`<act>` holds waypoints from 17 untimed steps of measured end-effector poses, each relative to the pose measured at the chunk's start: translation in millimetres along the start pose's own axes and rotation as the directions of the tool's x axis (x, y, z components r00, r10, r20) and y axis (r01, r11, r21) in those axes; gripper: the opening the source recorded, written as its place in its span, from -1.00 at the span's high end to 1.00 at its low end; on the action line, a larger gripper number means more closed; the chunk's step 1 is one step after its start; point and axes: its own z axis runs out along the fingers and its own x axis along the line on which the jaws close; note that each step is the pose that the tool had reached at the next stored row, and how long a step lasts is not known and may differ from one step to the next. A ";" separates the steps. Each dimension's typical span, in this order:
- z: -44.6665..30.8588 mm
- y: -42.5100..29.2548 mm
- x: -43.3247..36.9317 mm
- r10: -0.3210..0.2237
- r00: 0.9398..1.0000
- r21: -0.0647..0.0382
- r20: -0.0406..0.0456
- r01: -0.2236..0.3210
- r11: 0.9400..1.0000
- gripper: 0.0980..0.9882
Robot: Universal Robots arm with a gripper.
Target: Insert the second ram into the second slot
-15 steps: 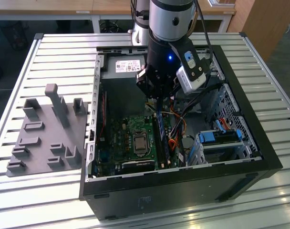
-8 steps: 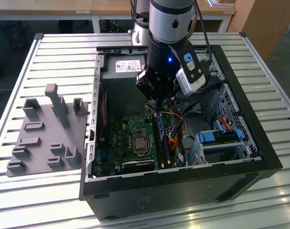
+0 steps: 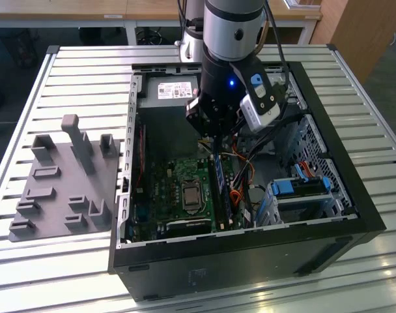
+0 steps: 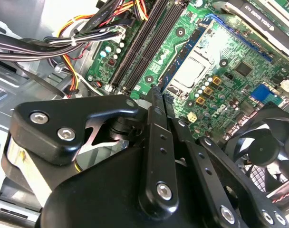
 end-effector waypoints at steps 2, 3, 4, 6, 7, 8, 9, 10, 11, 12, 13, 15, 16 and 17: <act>0.6 0.0 0.0 0.000 1.000 0.000 0.000 0.000 1.000 0.93; 0.8 0.0 0.0 0.000 1.000 0.000 0.000 0.000 1.000 0.93; 1.1 0.0 0.0 0.000 1.000 0.000 0.000 0.000 1.000 0.93; 1.6 0.0 0.0 0.000 1.000 0.000 0.000 0.000 1.000 0.93; 1.9 0.0 0.0 0.000 1.000 0.000 0.000 0.000 1.000 0.93; 2.1 0.0 0.0 0.000 1.000 0.000 0.000 0.000 1.000 0.93; 2.4 0.0 0.0 0.000 1.000 0.000 0.000 0.000 1.000 0.93; 2.6 0.0 0.0 0.000 1.000 0.000 0.000 0.000 1.000 0.93; 2.7 0.0 0.1 0.000 1.000 0.000 0.000 0.000 1.000 0.93; 3.1 0.0 0.1 0.000 1.000 0.000 0.000 0.000 1.000 0.93; 3.5 0.0 0.1 0.000 1.000 0.000 0.000 0.000 1.000 0.93; 4.1 0.0 0.1 0.000 1.000 0.000 -0.001 0.000 1.000 0.93; 4.3 0.0 0.1 0.000 1.000 0.000 -0.002 0.000 1.000 0.93; 4.6 0.0 0.1 0.000 1.000 0.000 -0.002 0.000 1.000 0.93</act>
